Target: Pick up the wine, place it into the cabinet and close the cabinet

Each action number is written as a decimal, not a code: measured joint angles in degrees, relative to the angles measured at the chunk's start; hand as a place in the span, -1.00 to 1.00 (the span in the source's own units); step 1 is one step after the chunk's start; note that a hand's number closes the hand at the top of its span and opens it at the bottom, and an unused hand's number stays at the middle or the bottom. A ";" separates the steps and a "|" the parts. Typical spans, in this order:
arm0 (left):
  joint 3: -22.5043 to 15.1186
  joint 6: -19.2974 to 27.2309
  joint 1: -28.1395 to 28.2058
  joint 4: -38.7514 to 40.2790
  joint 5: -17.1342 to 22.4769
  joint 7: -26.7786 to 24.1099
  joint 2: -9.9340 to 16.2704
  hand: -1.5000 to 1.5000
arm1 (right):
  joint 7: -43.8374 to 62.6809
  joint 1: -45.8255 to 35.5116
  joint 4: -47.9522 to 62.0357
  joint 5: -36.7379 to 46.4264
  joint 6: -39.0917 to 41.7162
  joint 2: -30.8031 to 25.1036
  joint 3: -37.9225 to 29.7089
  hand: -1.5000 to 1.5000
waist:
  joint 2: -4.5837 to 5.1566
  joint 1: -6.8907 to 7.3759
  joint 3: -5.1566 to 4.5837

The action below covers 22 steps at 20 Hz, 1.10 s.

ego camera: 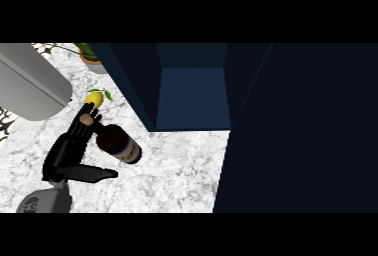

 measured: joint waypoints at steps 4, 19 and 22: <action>0.61 -0.38 -1.70 4.90 -0.90 -3.03 0.48 -1.00 | -0.45 -0.09 -0.01 0.16 -0.55 -0.97 0.38 -1.00 | -0.01 0.04 0.00; 0.99 -8.24 -8.76 26.50 -1.53 -13.26 0.65 -1.00 | -0.13 -0.91 0.04 0.42 -2.94 -2.67 1.11 -1.00 | 0.02 0.05 -0.01; 0.75 -8.47 -9.55 28.34 -2.12 -14.74 0.48 -1.00 | -0.31 -0.73 0.03 0.54 -3.41 -3.10 1.64 -1.00 | 0.00 0.10 0.00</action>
